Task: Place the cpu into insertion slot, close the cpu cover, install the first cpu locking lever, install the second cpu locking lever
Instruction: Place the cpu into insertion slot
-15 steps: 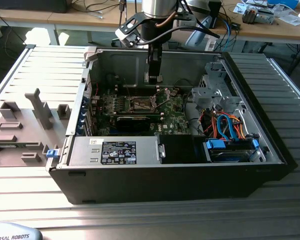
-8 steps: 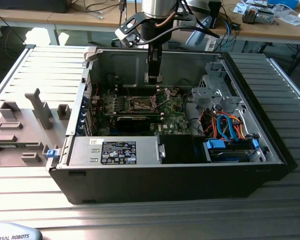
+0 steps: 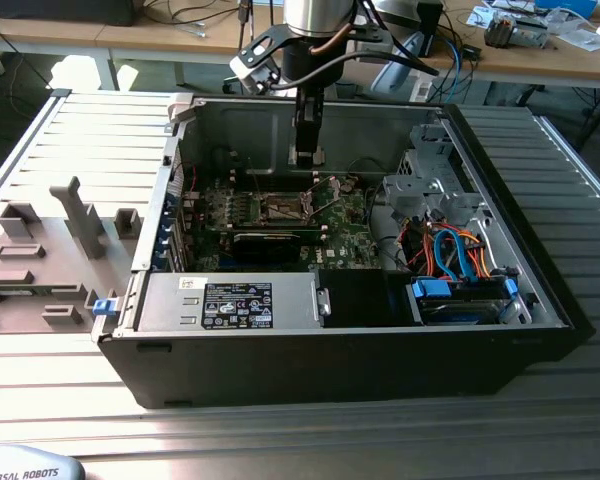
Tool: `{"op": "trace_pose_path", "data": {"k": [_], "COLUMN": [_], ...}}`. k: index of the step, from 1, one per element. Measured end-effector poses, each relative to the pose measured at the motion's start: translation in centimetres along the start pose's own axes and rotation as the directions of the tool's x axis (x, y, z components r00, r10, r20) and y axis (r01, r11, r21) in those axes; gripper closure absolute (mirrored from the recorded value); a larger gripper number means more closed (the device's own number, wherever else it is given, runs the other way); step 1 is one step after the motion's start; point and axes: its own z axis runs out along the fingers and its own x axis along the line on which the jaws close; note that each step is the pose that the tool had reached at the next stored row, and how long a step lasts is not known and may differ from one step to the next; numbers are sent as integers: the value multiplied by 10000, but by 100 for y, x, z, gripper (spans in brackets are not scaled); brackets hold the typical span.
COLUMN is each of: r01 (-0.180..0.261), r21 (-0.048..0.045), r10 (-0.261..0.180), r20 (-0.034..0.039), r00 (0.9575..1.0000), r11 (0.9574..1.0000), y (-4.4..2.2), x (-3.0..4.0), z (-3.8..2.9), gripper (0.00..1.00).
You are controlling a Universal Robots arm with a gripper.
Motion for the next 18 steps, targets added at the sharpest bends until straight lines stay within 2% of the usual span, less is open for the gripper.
{"op": "trace_pose_path", "data": {"k": [7, 9, 12, 14, 18], "r01": [90, 413, 1007, 1193, 1222], "r21": [-1, -9, -21, -25, -26], "r10": [-90, -413, -1007, -1193, -1222], "r20": [-2, -8, -16, -19, -20], "r00": [10000, 9991, 9949, 9929, 9925], "r11": [10000, 9991, 9949, 9929, 9925], "y": [0, 0, 0, 0, 0], "x": [1, 1, 1, 1, 1], "z": [0, 1, 0, 0, 0], "gripper": [46, 46, 46, 46, 46]}}
